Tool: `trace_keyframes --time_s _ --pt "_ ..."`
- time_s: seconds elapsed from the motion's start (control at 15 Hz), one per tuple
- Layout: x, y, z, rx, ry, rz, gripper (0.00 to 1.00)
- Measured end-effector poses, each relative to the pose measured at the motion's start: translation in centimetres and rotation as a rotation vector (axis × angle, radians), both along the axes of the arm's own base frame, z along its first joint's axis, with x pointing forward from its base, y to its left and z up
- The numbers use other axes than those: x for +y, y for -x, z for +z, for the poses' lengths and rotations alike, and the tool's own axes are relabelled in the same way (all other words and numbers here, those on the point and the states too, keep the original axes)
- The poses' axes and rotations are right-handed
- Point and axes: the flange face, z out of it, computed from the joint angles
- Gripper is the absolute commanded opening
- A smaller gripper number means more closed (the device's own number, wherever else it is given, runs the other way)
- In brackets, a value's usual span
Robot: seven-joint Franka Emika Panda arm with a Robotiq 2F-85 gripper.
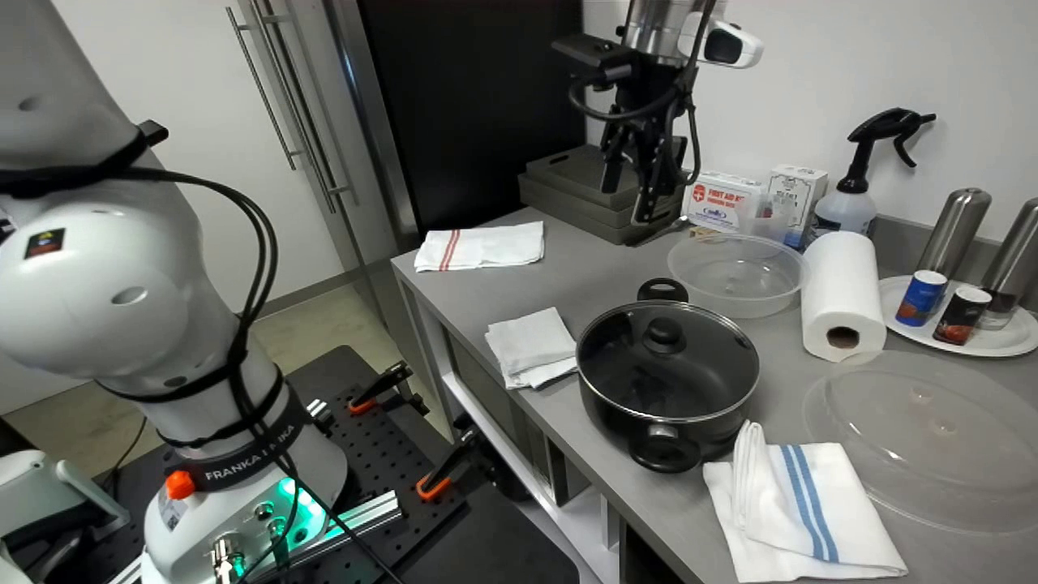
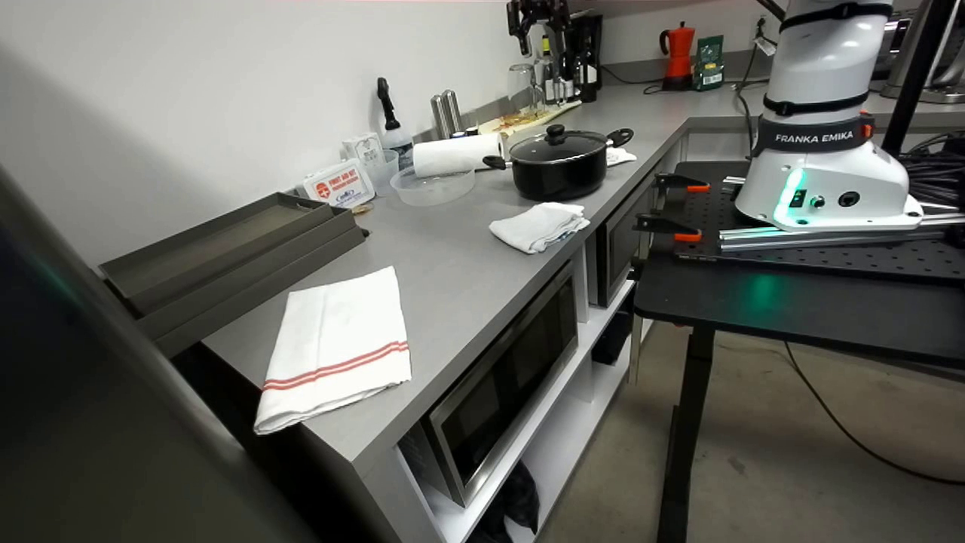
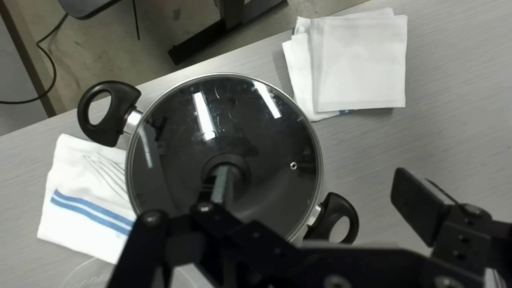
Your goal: Remove the glass lid from the black pot and put it on the table
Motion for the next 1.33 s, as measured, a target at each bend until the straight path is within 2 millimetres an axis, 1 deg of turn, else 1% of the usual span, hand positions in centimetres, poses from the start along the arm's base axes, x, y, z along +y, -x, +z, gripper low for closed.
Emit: trace_keyframes --time_s 0.27,0.67,0.93,1.33 --pt "-1.8 -1.0 -2.5 0.027 0.008 -0.027 1.00" --pt "-3.3 -2.3 -5.9 0.018 0.035 -0.047 1.00" --pt "-4.1 -2.3 -7.7 0.024 0.034 -0.068 1.00" --pt "-5.4 -2.0 -9.7 0.026 0.042 -0.093 1.00"
